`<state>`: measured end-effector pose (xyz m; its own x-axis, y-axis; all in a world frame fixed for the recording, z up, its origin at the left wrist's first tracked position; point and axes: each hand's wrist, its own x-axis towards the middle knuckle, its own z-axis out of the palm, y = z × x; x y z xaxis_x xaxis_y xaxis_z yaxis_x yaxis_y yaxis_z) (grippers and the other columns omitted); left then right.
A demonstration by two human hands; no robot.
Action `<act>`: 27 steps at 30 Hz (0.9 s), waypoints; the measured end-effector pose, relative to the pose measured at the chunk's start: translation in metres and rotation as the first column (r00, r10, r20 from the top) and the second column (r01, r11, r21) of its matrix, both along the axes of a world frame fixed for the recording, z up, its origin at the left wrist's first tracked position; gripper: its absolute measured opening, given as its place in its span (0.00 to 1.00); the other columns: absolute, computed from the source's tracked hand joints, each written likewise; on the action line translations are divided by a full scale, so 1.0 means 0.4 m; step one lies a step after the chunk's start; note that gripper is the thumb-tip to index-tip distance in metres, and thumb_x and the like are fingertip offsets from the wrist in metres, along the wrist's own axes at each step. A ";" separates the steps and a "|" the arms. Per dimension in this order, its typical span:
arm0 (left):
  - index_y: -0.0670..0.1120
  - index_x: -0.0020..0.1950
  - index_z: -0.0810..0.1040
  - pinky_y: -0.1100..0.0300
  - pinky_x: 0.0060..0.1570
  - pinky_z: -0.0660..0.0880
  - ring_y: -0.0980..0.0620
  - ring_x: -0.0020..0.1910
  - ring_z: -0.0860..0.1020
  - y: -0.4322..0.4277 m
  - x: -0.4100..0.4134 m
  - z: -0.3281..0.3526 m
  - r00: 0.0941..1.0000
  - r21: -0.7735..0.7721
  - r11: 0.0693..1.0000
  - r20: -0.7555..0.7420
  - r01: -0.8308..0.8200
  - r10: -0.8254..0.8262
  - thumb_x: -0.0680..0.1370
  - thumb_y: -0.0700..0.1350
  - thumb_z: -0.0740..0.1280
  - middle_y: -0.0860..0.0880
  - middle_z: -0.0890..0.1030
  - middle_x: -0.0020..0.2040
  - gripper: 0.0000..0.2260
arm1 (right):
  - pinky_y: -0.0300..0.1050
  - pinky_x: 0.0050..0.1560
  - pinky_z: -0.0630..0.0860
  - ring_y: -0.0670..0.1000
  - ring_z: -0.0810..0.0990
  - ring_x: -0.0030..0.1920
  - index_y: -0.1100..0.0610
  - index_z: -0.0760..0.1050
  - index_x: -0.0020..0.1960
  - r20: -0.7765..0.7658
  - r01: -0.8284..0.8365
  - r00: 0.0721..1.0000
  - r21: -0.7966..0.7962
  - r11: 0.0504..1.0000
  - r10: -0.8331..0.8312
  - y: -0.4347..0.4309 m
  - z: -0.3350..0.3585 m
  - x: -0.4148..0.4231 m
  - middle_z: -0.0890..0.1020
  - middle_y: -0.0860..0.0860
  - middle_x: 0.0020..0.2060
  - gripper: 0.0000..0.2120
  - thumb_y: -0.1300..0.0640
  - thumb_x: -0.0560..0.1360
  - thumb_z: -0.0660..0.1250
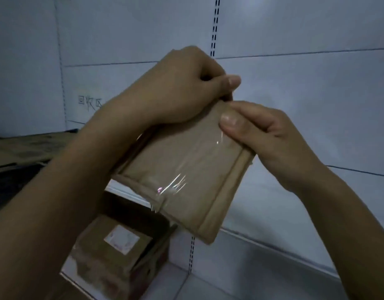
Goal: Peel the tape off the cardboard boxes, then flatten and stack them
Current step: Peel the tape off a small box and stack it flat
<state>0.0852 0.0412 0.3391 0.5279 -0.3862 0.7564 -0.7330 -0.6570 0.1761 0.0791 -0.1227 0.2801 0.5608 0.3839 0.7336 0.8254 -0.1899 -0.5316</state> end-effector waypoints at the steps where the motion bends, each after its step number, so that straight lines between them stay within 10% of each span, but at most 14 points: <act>1: 0.52 0.46 0.84 0.66 0.43 0.73 0.60 0.39 0.79 -0.015 0.013 0.014 0.995 -0.019 1.000 0.096 -0.015 0.017 0.80 0.57 0.60 0.56 0.82 0.39 0.15 | 0.36 0.38 0.76 0.41 0.80 0.39 0.51 0.80 0.52 0.078 0.048 0.996 0.008 0.999 -0.049 -0.015 0.024 0.007 0.82 0.45 0.38 0.09 0.51 0.74 0.65; 5: 0.52 0.46 0.83 0.54 0.47 0.76 0.56 0.44 0.81 -0.107 0.125 -0.055 0.959 -0.493 0.866 0.277 0.083 0.066 0.80 0.55 0.59 0.57 0.83 0.41 0.14 | 0.41 0.61 0.71 0.43 0.75 0.60 0.46 0.75 0.62 0.484 0.547 0.704 0.097 0.832 -0.520 -0.108 0.035 0.087 0.79 0.42 0.58 0.21 0.43 0.71 0.71; 9: 0.48 0.49 0.80 0.62 0.49 0.77 0.55 0.48 0.80 -0.254 0.226 -0.261 0.968 -0.986 0.167 -0.028 0.014 -0.248 0.82 0.47 0.58 0.56 0.82 0.44 0.12 | 0.53 0.69 0.63 0.53 0.65 0.71 0.49 0.59 0.75 0.297 0.836 0.527 -0.015 0.548 -0.796 -0.191 -0.112 0.190 0.67 0.52 0.72 0.40 0.31 0.69 0.65; 14: 0.49 0.53 0.75 0.53 0.53 0.76 0.50 0.52 0.77 -0.322 0.276 -0.475 0.840 -0.814 0.562 -0.402 -0.147 -0.364 0.81 0.45 0.58 0.49 0.79 0.52 0.06 | 0.52 0.64 0.70 0.52 0.74 0.63 0.50 0.68 0.71 0.294 0.722 0.692 -0.273 0.636 -0.659 -0.322 -0.269 0.252 0.76 0.49 0.65 0.30 0.35 0.75 0.56; 19: 0.51 0.68 0.63 0.55 0.57 0.75 0.52 0.59 0.75 -0.294 0.329 -0.481 0.676 -0.577 0.811 -0.561 0.094 -0.478 0.75 0.37 0.65 0.55 0.73 0.60 0.25 | 0.54 0.64 0.68 0.58 0.72 0.65 0.53 0.67 0.69 0.734 0.843 0.478 -0.229 0.487 -0.483 -0.377 -0.329 0.284 0.75 0.57 0.66 0.24 0.40 0.79 0.57; 27: 0.51 0.70 0.66 0.62 0.50 0.75 0.55 0.59 0.77 -0.298 0.404 -0.495 0.528 -0.725 0.669 -0.508 0.166 -0.681 0.76 0.45 0.66 0.50 0.77 0.62 0.22 | 0.53 0.64 0.65 0.57 0.73 0.64 0.57 0.74 0.65 0.624 0.840 0.489 -0.150 0.521 -0.609 -0.402 -0.355 0.297 0.76 0.56 0.64 0.28 0.37 0.77 0.58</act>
